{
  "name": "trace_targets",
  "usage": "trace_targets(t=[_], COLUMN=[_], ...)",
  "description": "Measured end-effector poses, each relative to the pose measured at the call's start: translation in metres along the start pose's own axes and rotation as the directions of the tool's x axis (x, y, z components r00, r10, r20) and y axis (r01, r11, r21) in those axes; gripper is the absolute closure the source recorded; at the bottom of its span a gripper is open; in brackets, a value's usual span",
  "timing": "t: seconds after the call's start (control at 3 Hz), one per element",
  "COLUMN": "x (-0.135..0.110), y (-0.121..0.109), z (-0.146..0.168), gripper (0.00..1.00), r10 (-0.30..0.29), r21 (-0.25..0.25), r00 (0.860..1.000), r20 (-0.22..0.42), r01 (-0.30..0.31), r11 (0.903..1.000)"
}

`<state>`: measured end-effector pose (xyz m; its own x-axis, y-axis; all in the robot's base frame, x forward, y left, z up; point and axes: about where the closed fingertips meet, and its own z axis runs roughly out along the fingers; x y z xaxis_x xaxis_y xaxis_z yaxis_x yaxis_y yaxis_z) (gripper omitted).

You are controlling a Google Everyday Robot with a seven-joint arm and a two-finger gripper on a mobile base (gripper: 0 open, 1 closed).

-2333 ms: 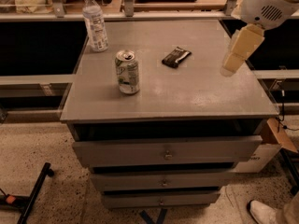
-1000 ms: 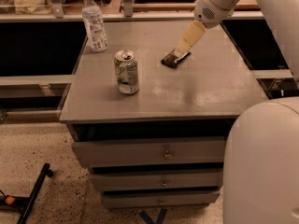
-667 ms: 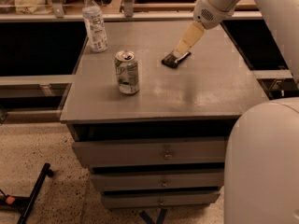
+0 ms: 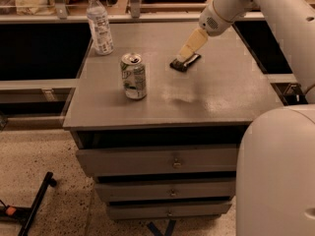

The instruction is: Move rxbar chocolate near blue plastic bottle

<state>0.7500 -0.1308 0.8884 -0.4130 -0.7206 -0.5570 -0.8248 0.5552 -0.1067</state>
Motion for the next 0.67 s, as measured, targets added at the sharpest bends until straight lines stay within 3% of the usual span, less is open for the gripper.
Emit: trace_targets(t=[0.67], x=[0.015], y=[-0.006], z=[0.047], gripper=[0.00], r10=[0.057], r21=[-0.069], r00=[0.996], r20=[0.070], r01=[-0.052], r11=[0.9962])
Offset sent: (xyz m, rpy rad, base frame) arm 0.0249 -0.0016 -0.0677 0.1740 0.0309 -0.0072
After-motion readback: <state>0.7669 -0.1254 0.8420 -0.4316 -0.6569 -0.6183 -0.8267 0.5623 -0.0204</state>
